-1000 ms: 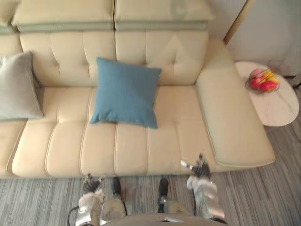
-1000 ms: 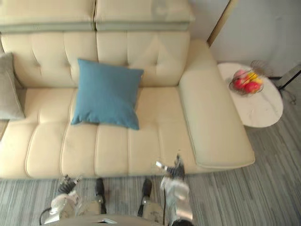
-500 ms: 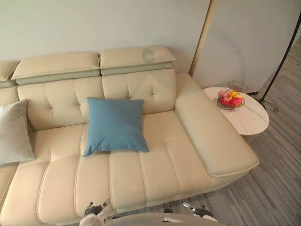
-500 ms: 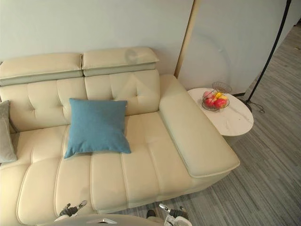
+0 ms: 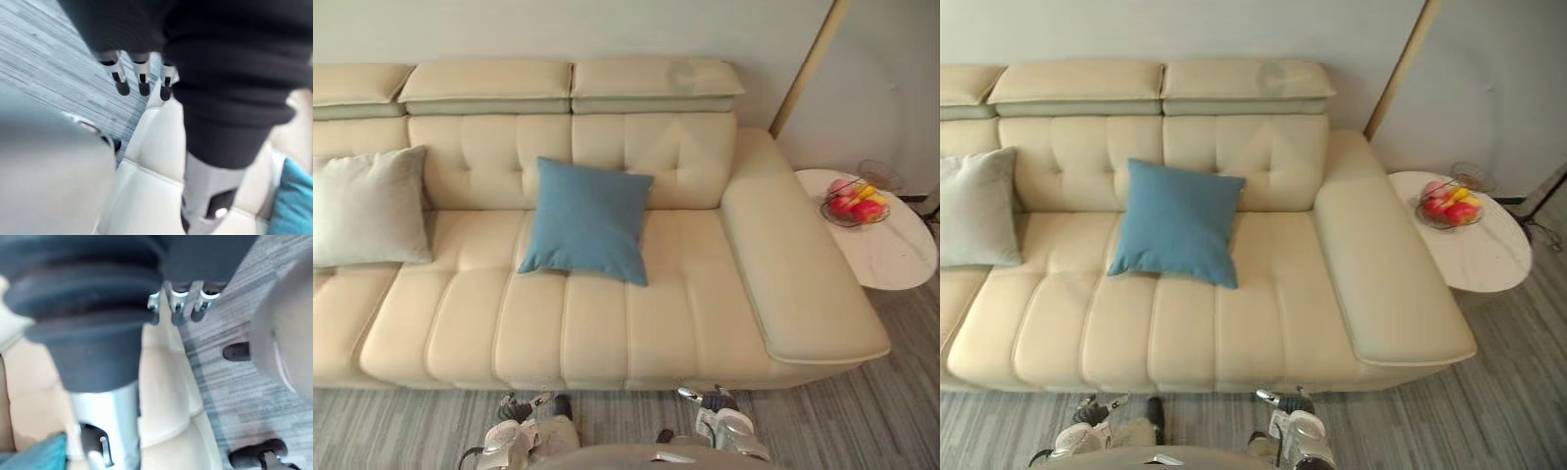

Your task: Pick up cushions and gather them together orderly.

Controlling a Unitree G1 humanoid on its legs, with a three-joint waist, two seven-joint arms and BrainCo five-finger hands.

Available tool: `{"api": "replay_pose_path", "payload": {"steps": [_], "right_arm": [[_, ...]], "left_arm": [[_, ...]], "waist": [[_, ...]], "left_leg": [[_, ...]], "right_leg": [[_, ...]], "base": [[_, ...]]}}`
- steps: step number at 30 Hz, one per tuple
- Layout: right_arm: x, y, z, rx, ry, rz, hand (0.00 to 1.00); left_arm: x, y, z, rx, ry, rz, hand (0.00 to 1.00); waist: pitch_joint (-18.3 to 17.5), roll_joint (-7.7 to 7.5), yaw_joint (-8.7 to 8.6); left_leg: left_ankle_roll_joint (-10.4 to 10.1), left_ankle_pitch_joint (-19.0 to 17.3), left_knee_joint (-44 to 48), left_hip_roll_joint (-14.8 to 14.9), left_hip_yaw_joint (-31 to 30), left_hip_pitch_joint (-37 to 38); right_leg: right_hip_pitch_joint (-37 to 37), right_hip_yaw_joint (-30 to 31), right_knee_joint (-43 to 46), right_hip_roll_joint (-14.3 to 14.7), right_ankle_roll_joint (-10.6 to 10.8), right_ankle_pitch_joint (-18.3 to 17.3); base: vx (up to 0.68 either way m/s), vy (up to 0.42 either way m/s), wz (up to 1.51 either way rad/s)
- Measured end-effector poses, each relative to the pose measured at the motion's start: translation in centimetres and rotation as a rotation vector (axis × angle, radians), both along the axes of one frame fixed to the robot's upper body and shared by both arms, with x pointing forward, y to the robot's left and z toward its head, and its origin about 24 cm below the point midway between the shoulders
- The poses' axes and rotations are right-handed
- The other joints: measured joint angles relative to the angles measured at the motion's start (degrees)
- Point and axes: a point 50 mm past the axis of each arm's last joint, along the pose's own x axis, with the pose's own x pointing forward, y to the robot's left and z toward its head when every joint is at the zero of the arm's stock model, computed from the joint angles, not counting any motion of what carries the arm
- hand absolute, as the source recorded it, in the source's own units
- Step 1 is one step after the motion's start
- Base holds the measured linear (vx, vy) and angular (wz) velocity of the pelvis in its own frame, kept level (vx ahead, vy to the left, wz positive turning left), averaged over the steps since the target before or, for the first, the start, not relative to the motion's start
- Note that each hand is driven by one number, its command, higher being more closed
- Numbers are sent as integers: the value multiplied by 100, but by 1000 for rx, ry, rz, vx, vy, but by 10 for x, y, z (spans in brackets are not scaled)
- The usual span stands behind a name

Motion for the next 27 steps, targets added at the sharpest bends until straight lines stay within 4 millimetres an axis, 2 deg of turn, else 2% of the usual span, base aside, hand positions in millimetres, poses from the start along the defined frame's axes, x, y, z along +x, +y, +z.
{"api": "replay_pose_path", "payload": {"steps": [1,2,3,4,5,7,8,9,11,12,14,15,16,18,21,23,24,27], "right_arm": [[-4,0,-1,0,10,-6,0],[-6,-5,-1,-13,15,-15,0],[-8,-8,-2,-21,19,-20,0],[-10,-12,-2,-30,22,-28,0],[-11,-13,-1,-31,21,-31,0],[-13,-12,-3,-23,28,-40,0],[-16,-12,-3,-17,34,-58,0],[-23,-8,-6,3,51,-82,0],[-30,-8,-8,7,66,-95,0],[-33,-10,-9,6,75,-112,0],[-41,-17,-12,6,103,-144,0],[-45,-21,-13,4,121,-160,0],[-46,-22,-13,4,124,-169,0],[-54,-30,-15,1,151,-205,0],[-55,-32,-15,0,160,-210,0],[-57,-31,-17,6,172,-209,0],[-55,-28,-17,23,172,-198,0],[-55,-28,-17,23,172,-198,0]], "left_arm": [[0,3,1,10,-2,0,0],[4,4,2,12,-13,-3,0],[4,4,2,14,-13,-4,0],[3,4,1,14,-7,-1,0],[0,4,0,10,-1,9,0],[-5,4,-1,-1,11,42,0],[-6,7,-1,9,16,42,0],[-11,13,-2,21,28,46,0],[-13,14,-3,24,43,40,0],[-13,13,-3,26,47,22,0],[-16,10,-5,21,71,9,0],[-18,9,-6,15,81,4,0],[-20,8,-7,13,87,3,0],[-22,6,-9,4,108,-17,0],[-20,3,-10,2,115,-40,0],[-20,3,-10,-1,114,-43,0],[-17,14,-8,32,110,-63,0],[-17,14,-8,32,110,-63,0]], "waist": [[14,-143,1],[36,-190,6],[33,-197,-2],[29,-192,-48],[20,-176,-88],[-43,-151,-95],[-103,-196,-92],[-220,-368,-129],[-275,-431,-185],[-278,-422,-226],[-307,-354,-268],[-350,-316,-263],[-361,-310,-263],[-382,-168,-289],[-373,-114,-269],[-348,-153,-261],[-275,-382,-287],[-274,-381,-287]], "left_leg": [[36,-111,-64,-46,131,58],[346,-267,597,-110,129,3],[432,-352,935,-141,101,7],[434,-784,1558,-167,91,110],[366,-1113,1747,-165,87,233],[204,-1729,1634,-138,210,506],[176,-1709,1467,-221,316,513],[187,-1575,1112,-367,428,703],[226,-1450,769,-527,449,891],[255,-1389,606,-614,439,964],[239,-1261,352,-737,399,1069],[306,-1140,220,-788,377,1171],[322,-1113,207,-796,365,1201],[321,-1097,166,-776,232,1306],[321,-1097,69,-744,91,1425],[321,-1097,45,-733,83,1482],[290,-954,-249,-831,-8,1594],[290,-954,-250,-831,-8,1595]], "right_leg": [[-3,4,-114,-136,-105,78],[-24,3,-122,-282,-151,144],[-28,14,-122,-327,-112,162],[-24,87,-144,-373,-43,209],[-33,168,-180,-357,-18,232],[-78,408,-359,-233,94,472],[-75,473,-431,-257,143,553],[-48,477,-520,-294,144,583],[180,486,-779,-295,83,662],[269,484,-919,-324,47,726],[351,488,-1052,-363,140,886],[415,475,-1123,-350,164,881],[447,467,-1144,-341,168,878],[543,455,-1220,-286,173,870],[681,446,-1345,-224,168,867],[728,437,-1363,-206,155,859],[745,425,-1471,-254,221,902],[745,425,-1469,-255,217,899]], "base": [[-118,41,0],[-78,41,-11],[-95,91,-28],[-78,114,-33],[-95,158,-49],[-91,186,-66],[-42,203,-69],[11,90,-45],[50,82,-11],[84,92,15],[128,57,14],[147,16,6],[184,-1,7],[159,-31,5],[77,-61,-5],[10,-26,1],[0,0,0],[0,0,0]]}}
